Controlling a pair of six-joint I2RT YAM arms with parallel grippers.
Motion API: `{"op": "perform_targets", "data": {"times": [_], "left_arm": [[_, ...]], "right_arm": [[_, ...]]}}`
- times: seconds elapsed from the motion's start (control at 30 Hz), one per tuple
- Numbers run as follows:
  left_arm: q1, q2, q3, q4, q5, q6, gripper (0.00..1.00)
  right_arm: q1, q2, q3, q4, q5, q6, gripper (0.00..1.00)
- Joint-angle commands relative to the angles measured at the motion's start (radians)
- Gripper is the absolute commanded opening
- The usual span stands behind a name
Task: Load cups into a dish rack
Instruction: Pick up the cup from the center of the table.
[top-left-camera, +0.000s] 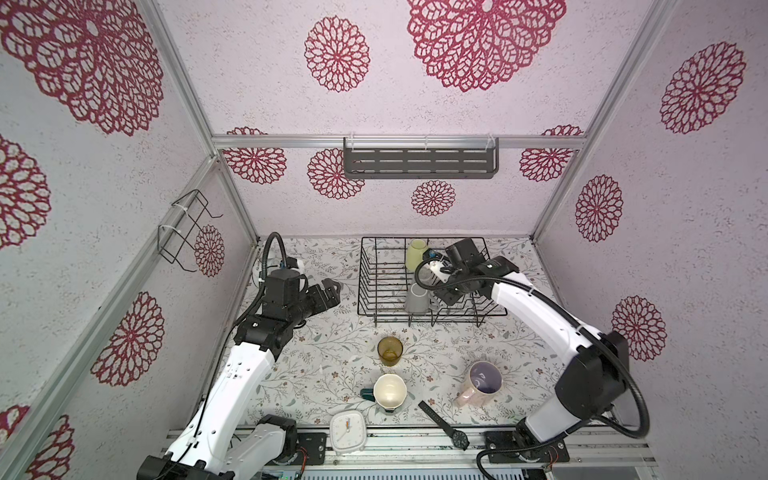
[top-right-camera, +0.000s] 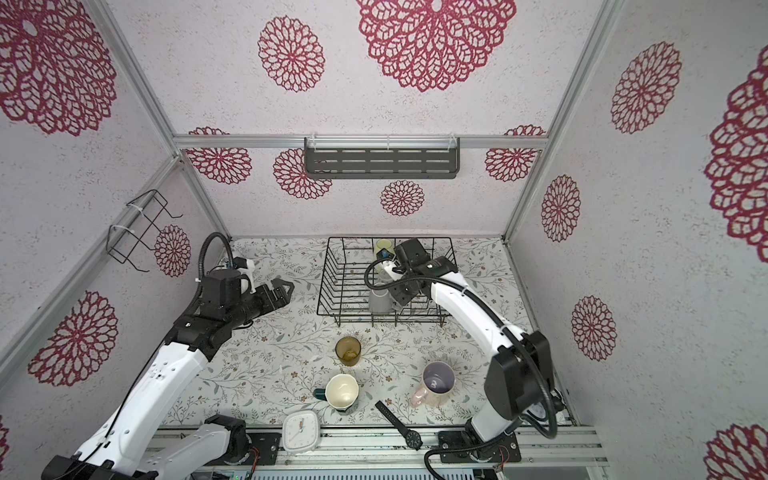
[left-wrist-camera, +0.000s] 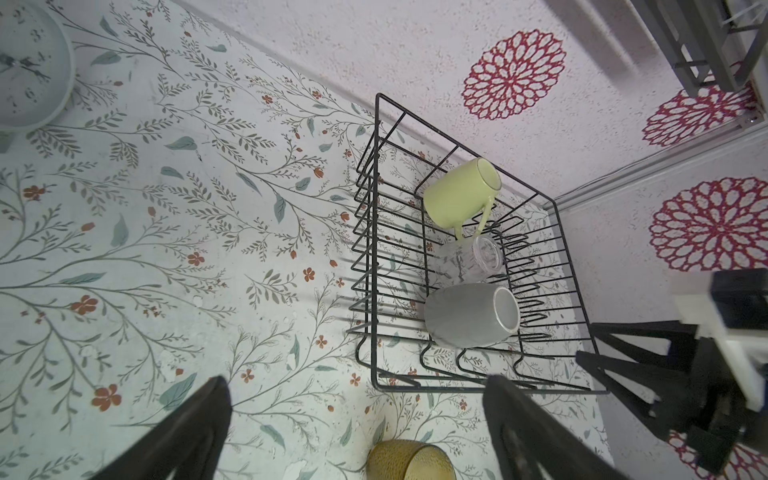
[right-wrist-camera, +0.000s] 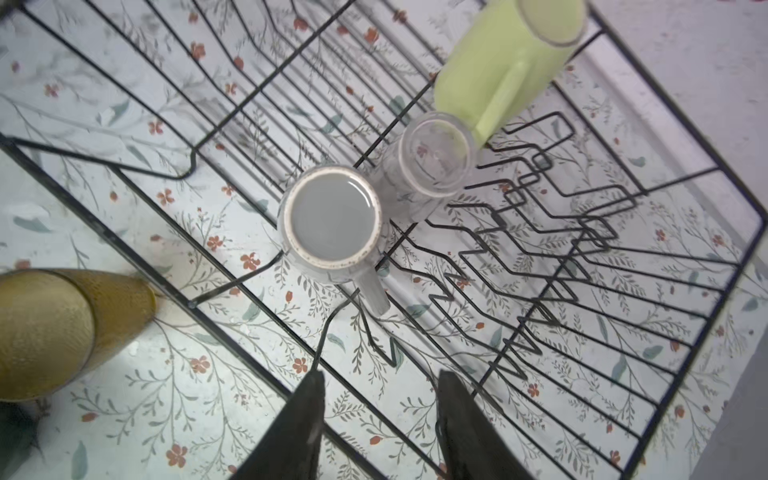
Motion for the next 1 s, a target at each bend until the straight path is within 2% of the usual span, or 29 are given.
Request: {"op": "perform_targets", "data": {"times": [0.0, 0.1, 0.13, 0.17, 0.2, 0.23, 0.33, 0.4, 0.53, 0.83, 0.97], "left_arm": [[0.009, -0.017, 0.018, -0.04, 0.016, 0.061, 0.98], [0.008, -0.011, 0.017, -0.061, 0.133, 0.111, 1.0], [0.005, -0.006, 0.019, -0.078, 0.177, 0.12, 0.99], [0.001, -0.001, 0.02, -0.095, 0.207, 0.13, 0.98], [-0.008, 0.005, 0.023, -0.12, 0.231, 0.141, 0.96], [-0.02, 0.01, 0.028, -0.148, 0.248, 0.154, 0.95], [-0.085, 0.031, 0.051, -0.243, 0.28, 0.202, 0.94], [-0.145, 0.046, 0.07, -0.309, 0.273, 0.223, 0.93], [-0.257, 0.062, 0.067, -0.375, 0.252, 0.207, 0.93], [-0.406, 0.114, 0.009, -0.303, 0.103, 0.112, 0.9], [-0.442, 0.197, 0.021, -0.246, -0.024, 0.021, 0.87]], "right_arm": [[-0.004, -0.128, -0.072, 0.119, 0.095, 0.218, 0.56], [-0.015, -0.248, -0.192, 0.176, 0.112, 0.296, 0.71], [-0.02, -0.288, -0.23, 0.183, 0.156, 0.334, 0.95], [-0.025, -0.321, -0.258, 0.187, 0.22, 0.387, 0.99], [-0.039, -0.355, -0.284, 0.187, 0.281, 0.44, 0.99], [-0.062, -0.385, -0.299, 0.185, 0.269, 0.462, 0.99], [-0.098, -0.439, -0.338, 0.182, 0.123, 0.468, 0.99], [-0.097, -0.461, -0.359, 0.179, 0.083, 0.477, 0.99], [-0.1, -0.486, -0.396, 0.175, 0.156, 0.5, 0.99], [-0.106, -0.563, -0.509, 0.377, 0.218, 0.587, 0.99], [-0.107, -0.582, -0.535, 0.442, 0.223, 0.594, 0.99]]}}
